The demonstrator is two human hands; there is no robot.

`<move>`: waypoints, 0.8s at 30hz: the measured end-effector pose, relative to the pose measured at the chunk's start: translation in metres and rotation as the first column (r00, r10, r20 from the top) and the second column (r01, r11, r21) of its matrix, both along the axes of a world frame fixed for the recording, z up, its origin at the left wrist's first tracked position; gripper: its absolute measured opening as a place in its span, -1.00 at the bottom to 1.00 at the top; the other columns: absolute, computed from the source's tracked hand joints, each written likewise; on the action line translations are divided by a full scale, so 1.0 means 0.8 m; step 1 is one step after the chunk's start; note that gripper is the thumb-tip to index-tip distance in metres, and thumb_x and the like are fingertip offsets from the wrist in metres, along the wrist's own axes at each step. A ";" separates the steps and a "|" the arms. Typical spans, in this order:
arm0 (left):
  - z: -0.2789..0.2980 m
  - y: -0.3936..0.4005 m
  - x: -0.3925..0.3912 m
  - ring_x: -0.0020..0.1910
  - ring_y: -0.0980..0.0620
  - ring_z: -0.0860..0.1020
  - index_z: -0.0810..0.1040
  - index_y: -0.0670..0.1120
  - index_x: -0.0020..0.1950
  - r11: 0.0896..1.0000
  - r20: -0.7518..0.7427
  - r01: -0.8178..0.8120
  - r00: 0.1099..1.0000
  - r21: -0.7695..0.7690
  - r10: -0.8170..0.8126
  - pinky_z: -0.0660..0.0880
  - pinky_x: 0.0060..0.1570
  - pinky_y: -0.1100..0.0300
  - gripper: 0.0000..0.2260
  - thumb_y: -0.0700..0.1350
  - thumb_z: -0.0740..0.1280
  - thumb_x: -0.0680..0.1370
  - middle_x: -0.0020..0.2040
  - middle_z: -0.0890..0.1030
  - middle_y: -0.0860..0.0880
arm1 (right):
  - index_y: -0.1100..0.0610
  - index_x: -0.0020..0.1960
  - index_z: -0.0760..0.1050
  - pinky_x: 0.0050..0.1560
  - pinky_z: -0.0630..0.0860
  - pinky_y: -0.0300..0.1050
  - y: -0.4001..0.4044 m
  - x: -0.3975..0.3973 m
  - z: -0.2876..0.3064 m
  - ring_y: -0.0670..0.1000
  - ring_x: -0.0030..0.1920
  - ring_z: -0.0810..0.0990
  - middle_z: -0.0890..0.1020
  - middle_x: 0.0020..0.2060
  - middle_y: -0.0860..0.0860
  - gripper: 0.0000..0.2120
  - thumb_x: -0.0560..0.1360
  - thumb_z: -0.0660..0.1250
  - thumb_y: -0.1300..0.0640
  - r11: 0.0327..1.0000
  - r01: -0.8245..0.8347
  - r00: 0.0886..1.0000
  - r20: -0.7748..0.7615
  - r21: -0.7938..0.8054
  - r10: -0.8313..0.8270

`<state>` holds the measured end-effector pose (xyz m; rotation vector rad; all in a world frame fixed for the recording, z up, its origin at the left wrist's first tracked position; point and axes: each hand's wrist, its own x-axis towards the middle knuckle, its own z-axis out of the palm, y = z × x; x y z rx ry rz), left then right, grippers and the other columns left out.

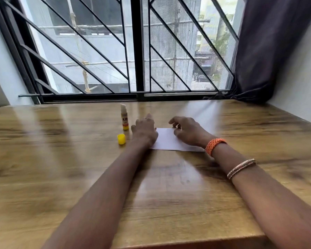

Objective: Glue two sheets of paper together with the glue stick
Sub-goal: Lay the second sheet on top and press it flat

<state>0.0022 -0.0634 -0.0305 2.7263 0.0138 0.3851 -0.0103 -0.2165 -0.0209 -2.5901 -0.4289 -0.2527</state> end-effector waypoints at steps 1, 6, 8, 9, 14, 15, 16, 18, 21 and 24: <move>0.000 0.001 0.001 0.27 -0.19 0.39 0.40 -0.14 0.20 1.000 -0.002 0.000 1.000 -0.023 0.000 0.34 0.18 -0.03 -0.76 -0.17 0.21 0.54 0.23 0.49 -0.18 | 0.13 0.24 0.49 0.22 0.45 0.13 0.000 -0.001 0.000 0.12 0.12 0.54 0.61 0.10 0.11 -0.66 0.48 0.22 0.24 1.000 0.000 1.000 0.000 -0.005 0.000; 0.000 0.006 0.005 0.26 -0.20 0.39 0.52 -0.16 0.15 0.998 -0.012 0.011 1.000 -0.058 -0.011 0.36 0.20 -0.02 -0.77 -0.10 0.21 0.56 0.22 0.51 -0.20 | 0.10 0.23 0.49 0.24 0.42 0.11 -0.001 0.000 -0.001 0.08 0.13 0.53 0.61 0.10 0.07 -0.68 0.49 0.22 0.21 0.999 0.010 1.000 0.001 -0.032 -0.010; 0.000 0.006 0.004 0.25 -0.20 0.39 0.51 -0.19 0.14 1.000 0.008 0.016 1.000 -0.027 -0.016 0.37 0.17 -0.03 -0.75 -0.08 0.21 0.56 0.21 0.51 -0.22 | 0.09 0.23 0.49 0.24 0.42 0.10 0.000 0.001 -0.002 0.08 0.13 0.53 0.61 0.10 0.07 -0.68 0.50 0.21 0.21 0.999 0.007 1.000 0.003 -0.036 -0.007; 0.000 0.006 0.003 0.24 -0.21 0.40 0.50 -0.19 0.13 1.000 0.025 0.016 1.000 -0.027 -0.015 0.37 0.16 -0.04 -0.77 -0.09 0.21 0.56 0.19 0.51 -0.22 | 0.10 0.23 0.49 0.24 0.43 0.09 0.000 0.002 -0.002 0.09 0.14 0.53 0.61 0.10 0.08 -0.68 0.50 0.22 0.21 0.999 0.002 1.000 0.006 -0.037 -0.002; 0.003 0.010 0.003 0.17 -0.20 0.49 0.47 -0.16 0.09 0.996 0.052 0.049 0.998 -0.078 -0.045 0.44 0.15 -0.07 -0.84 -0.16 0.26 0.52 0.11 0.59 -0.20 | 0.12 0.23 0.49 0.22 0.47 0.06 0.001 0.004 -0.003 0.10 0.15 0.54 0.60 0.14 0.10 -0.68 0.49 0.23 0.20 0.998 -0.016 1.000 0.025 -0.069 0.017; 0.004 0.011 0.002 0.17 -0.20 0.48 0.46 -0.15 0.10 0.996 0.041 0.054 0.998 -0.068 -0.052 0.44 0.16 -0.07 -0.83 -0.17 0.27 0.52 0.11 0.59 -0.19 | 0.12 0.24 0.49 0.22 0.46 0.05 0.001 0.006 -0.004 0.10 0.16 0.53 0.59 0.16 0.10 -0.69 0.50 0.23 0.19 0.996 -0.017 0.999 0.029 -0.092 0.020; 0.004 0.011 0.001 0.18 -0.19 0.48 0.46 -0.14 0.12 0.997 0.032 0.060 0.998 -0.055 -0.058 0.43 0.16 -0.06 -0.82 -0.18 0.26 0.52 0.12 0.59 -0.19 | 0.12 0.24 0.48 0.22 0.46 0.04 0.001 0.006 -0.004 0.10 0.18 0.51 0.58 0.17 0.09 -0.68 0.50 0.23 0.17 0.993 -0.016 0.999 0.036 -0.118 0.021; 0.003 0.010 0.000 0.20 -0.18 0.47 0.47 -0.13 0.13 0.997 0.024 0.068 0.997 -0.031 -0.067 0.42 0.16 -0.03 -0.81 -0.21 0.24 0.53 0.14 0.58 -0.19 | 0.10 0.26 0.46 0.24 0.42 0.03 0.002 0.008 -0.006 0.10 0.24 0.46 0.55 0.20 0.07 -0.68 0.52 0.22 0.14 0.987 -0.011 0.999 0.048 -0.162 0.019; 0.005 0.011 -0.002 0.18 -0.19 0.48 0.52 -0.14 0.11 0.994 0.069 0.090 0.994 -0.057 -0.086 0.44 0.15 -0.03 -0.79 -0.27 0.20 0.52 0.12 0.59 -0.19 | 0.06 0.28 0.44 0.25 0.27 0.09 0.004 0.011 -0.008 0.10 0.32 0.38 0.52 0.25 0.04 -0.69 0.56 0.19 0.05 0.982 0.020 0.998 0.061 -0.188 -0.009; 0.013 0.012 -0.005 0.11 -0.25 0.50 0.57 -0.25 0.05 0.982 0.176 0.151 0.976 -0.112 -0.130 0.46 0.11 -0.04 -0.75 -0.36 0.14 0.49 0.07 0.58 -0.29 | 0.06 0.29 0.44 0.16 0.16 0.06 0.008 0.012 -0.009 0.09 0.33 0.39 0.53 0.27 0.06 -0.67 0.59 0.12 -0.01 0.988 0.041 0.993 0.116 -0.146 -0.024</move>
